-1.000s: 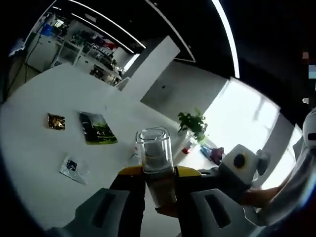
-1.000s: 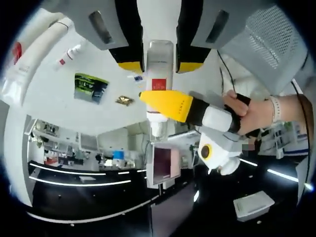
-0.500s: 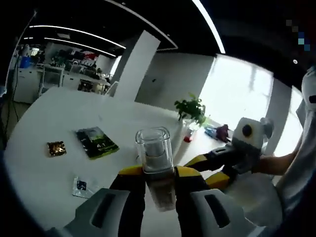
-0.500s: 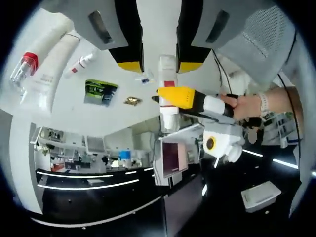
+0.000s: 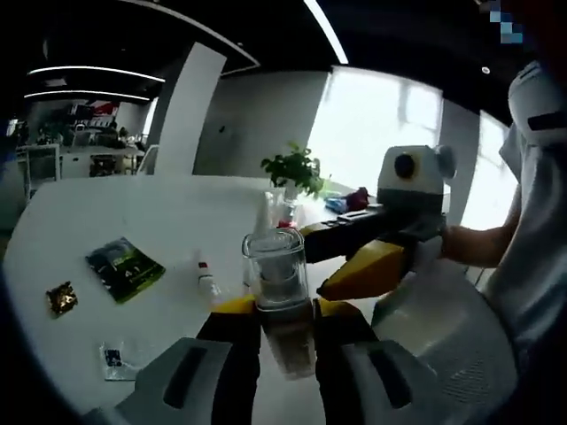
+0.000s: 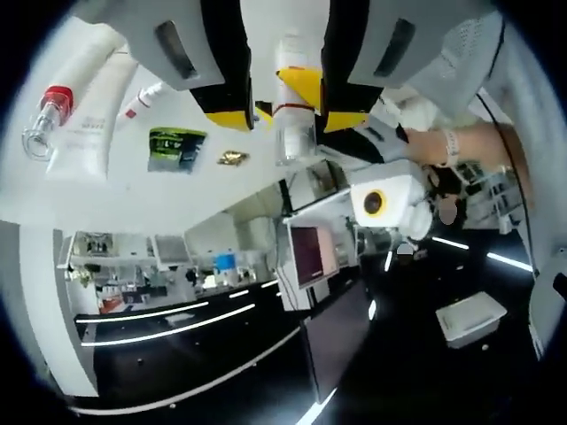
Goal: Arrange the skincare products in the storage area until every visible bottle or jar stands upright without overlapping.
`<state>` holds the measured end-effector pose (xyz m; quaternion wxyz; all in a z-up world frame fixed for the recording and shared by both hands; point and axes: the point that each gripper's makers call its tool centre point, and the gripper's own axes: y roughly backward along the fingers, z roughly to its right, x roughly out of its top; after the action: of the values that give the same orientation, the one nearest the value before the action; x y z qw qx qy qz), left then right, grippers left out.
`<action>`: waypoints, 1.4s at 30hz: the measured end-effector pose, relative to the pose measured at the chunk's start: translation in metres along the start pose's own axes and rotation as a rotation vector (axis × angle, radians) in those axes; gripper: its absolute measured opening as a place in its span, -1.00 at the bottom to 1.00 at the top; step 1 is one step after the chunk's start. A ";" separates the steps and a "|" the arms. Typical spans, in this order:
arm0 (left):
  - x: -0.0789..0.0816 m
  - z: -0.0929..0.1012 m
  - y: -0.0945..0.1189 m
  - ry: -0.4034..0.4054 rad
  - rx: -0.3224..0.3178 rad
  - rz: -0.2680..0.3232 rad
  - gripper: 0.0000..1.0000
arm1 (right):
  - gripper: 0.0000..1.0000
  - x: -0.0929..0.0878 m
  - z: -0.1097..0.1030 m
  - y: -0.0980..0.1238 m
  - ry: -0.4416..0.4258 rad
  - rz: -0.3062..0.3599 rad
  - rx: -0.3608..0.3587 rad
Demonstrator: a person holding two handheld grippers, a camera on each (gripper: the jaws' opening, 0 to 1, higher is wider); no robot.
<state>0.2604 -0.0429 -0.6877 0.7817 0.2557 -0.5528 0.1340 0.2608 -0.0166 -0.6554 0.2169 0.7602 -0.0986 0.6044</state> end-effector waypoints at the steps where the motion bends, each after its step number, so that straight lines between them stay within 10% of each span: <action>1: -0.002 0.001 -0.002 -0.007 -0.004 -0.011 -0.68 | -0.38 0.000 0.000 0.000 0.001 0.001 0.002; 21: -0.013 0.047 -0.013 -0.158 -0.219 -0.069 -0.67 | -0.53 -0.014 -0.014 0.014 -0.011 -0.044 0.094; 42: -0.030 0.013 -0.044 -0.206 -0.078 -0.161 -0.54 | -0.56 -0.024 0.039 0.035 0.107 0.044 -0.089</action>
<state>0.2609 -0.0844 -0.7237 0.7382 0.2812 -0.6127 0.0224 0.2749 -0.0681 -0.6782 0.2423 0.7142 -0.1304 0.6436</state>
